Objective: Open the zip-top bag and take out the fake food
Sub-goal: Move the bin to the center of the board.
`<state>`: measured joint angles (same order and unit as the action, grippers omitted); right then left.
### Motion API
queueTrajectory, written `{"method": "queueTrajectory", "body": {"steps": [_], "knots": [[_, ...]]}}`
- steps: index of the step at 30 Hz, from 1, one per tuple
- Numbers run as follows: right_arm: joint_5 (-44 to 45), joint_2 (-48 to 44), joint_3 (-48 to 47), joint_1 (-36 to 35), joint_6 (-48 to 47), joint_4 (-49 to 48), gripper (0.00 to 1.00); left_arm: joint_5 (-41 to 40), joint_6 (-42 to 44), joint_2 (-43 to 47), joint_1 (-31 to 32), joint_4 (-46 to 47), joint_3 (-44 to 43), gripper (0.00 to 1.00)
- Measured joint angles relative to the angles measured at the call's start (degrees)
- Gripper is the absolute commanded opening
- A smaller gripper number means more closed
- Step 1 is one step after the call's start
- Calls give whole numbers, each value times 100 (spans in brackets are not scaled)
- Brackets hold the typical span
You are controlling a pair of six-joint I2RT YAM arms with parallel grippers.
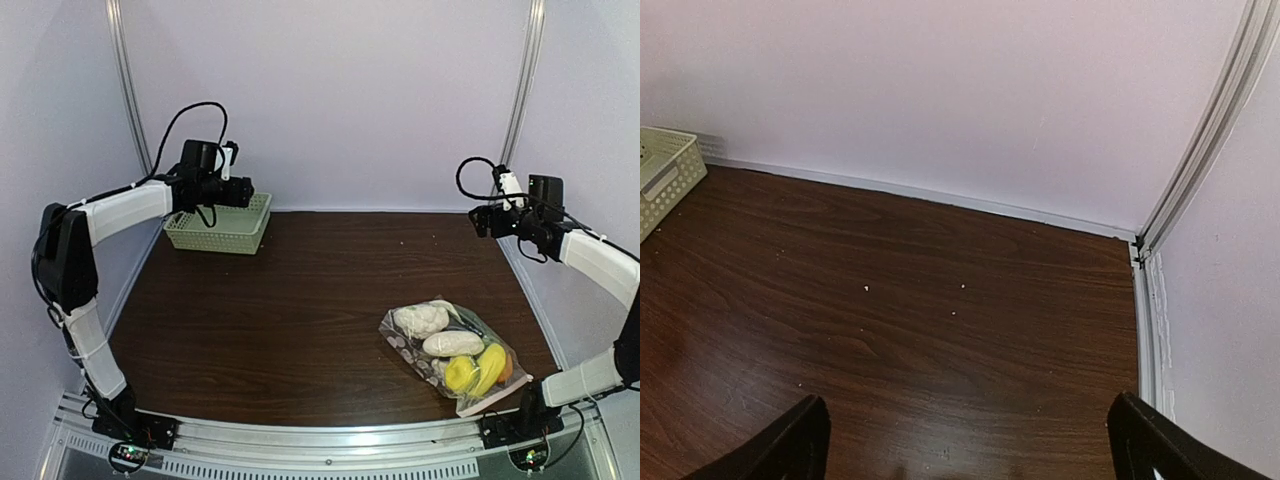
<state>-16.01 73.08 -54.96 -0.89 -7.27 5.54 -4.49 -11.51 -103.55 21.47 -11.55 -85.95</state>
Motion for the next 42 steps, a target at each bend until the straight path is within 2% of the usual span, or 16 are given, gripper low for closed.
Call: {"method": "queueTrajectory", "body": {"steps": [7,10,13,21,29,36,39,42], "knots": [[-197,2,240,-2,-203,-46,99,-160,2,-2162,-22,-647,-2944,88],[-428,4,361,-9,-367,-33,100,-284,-2,-2839,-39,-866,-3775,89],[-654,22,417,-11,-505,-9,100,-352,-17,-3259,-55,-1104,-4179,89],[-1106,160,446,-33,-752,11,100,-184,-66,-3751,-85,-1604,-4308,89],[-1263,195,476,-39,-850,39,100,345,-175,-3810,-87,-1845,-4308,73],[-1366,275,479,-39,-914,68,100,804,-295,-3803,-85,-2146,-4264,70],[-1401,286,479,-39,-929,107,100,942,-348,-3722,-85,-2319,-4035,70],[-1419,286,479,-39,-938,109,100,1084,-409,-3421,-72,-2437,-3442,69]]}}
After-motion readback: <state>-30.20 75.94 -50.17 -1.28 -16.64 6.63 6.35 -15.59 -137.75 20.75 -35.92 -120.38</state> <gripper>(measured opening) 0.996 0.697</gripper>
